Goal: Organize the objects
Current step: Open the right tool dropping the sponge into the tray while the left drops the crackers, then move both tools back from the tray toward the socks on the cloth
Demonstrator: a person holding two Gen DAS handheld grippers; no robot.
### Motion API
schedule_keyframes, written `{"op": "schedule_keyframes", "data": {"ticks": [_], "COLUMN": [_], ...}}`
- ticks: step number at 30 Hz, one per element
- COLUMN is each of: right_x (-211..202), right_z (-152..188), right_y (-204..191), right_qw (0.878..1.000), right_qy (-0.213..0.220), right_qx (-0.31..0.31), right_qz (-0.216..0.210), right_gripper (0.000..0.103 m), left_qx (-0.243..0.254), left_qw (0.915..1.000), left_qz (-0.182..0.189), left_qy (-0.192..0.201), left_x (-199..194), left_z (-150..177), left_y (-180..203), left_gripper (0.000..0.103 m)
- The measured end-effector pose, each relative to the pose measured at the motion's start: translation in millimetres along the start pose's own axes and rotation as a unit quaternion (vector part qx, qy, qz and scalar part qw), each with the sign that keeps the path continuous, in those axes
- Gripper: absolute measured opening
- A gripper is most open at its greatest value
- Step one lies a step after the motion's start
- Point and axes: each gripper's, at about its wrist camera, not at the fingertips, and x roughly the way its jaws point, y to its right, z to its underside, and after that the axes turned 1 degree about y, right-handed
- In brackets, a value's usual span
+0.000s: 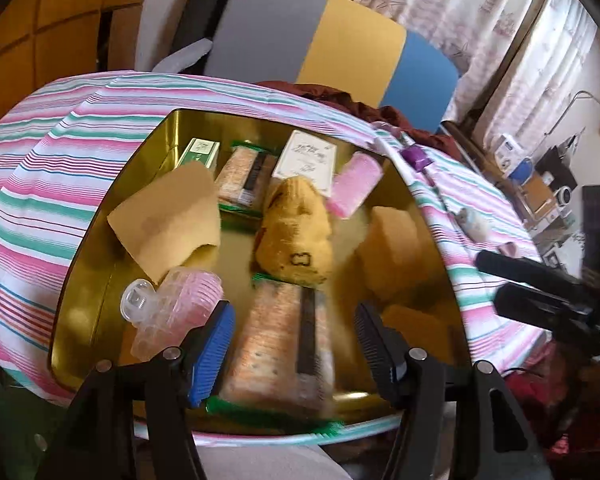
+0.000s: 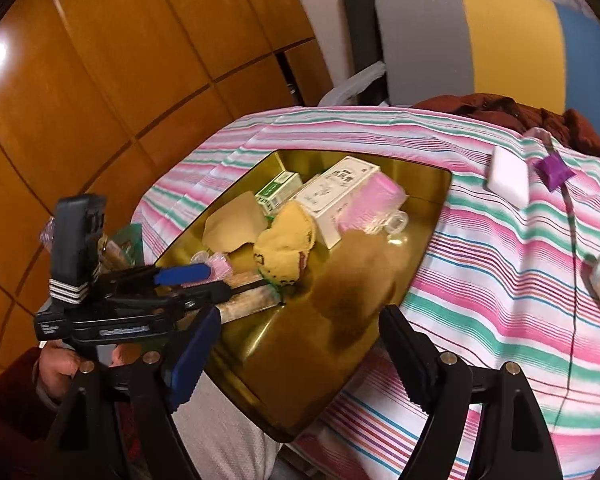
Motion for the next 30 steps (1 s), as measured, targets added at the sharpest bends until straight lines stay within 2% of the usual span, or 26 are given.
{"op": "schedule_keyframes", "data": {"ticks": [2,3,5,6,9,12,14,16,21,26,30], "right_x": [-4.4,-5.7,-6.9,-6.8,-7.2,-9.1,-10.6,-13.8,-21.3,-25.5,-27.8], "right_z": [0.1,0.0,-0.3,-0.8,-1.6,-1.3,-0.7,0.0,-0.5,-1.4,-0.8], "right_y": [2.8,3.6,4.6,4.7,4.1,3.7,5.2,8.0,22.5,34.7,45.5], "right_qw": [1.0,1.0,1.0,1.0,1.0,1.0,1.0,1.0,0.999,0.998,0.997], "right_qy": [0.004,0.007,0.009,0.01,0.015,0.02,0.019,0.021,0.028,0.033,0.031], "right_qx": [0.005,0.007,0.01,0.011,0.014,0.015,0.017,0.02,0.038,0.057,0.065], "right_qz": [-0.001,-0.002,-0.005,-0.007,-0.01,-0.01,-0.008,-0.007,0.001,0.012,0.039], "right_gripper": [0.082,0.082,0.082,0.082,0.082,0.082,0.082,0.082,0.082,0.084,0.086], "left_qx": [0.008,0.019,0.041,0.051,0.058,0.067,0.043,0.017,-0.029,-0.026,-0.011], "left_qw": [0.9998,0.9991,0.9973,0.9963,0.9956,0.9938,0.9966,0.9982,0.9978,0.9962,0.9975], "left_qz": [0.002,-0.011,-0.03,-0.037,-0.044,-0.069,-0.058,-0.05,-0.06,-0.069,-0.046], "left_qy": [-0.021,-0.037,-0.053,-0.058,-0.059,-0.057,-0.039,-0.028,0.006,0.046,0.052], "left_x": [0.8,3.9,10.5,14.5,25.0,34.2,27.7,18.3,-0.9,-15.0,-11.3], "left_z": [-0.3,0.5,2.9,3.6,-0.4,-8.3,-16.7,-20.4,-26.8,-28.6,-32.6], "left_y": [2.1,4.3,8.8,9.6,11.4,15.0,12.6,6.9,-4.6,3.6,21.7], "left_gripper": [0.063,0.063,0.051,0.049,0.047,0.047,0.049,0.057,0.058,0.058,0.059]}}
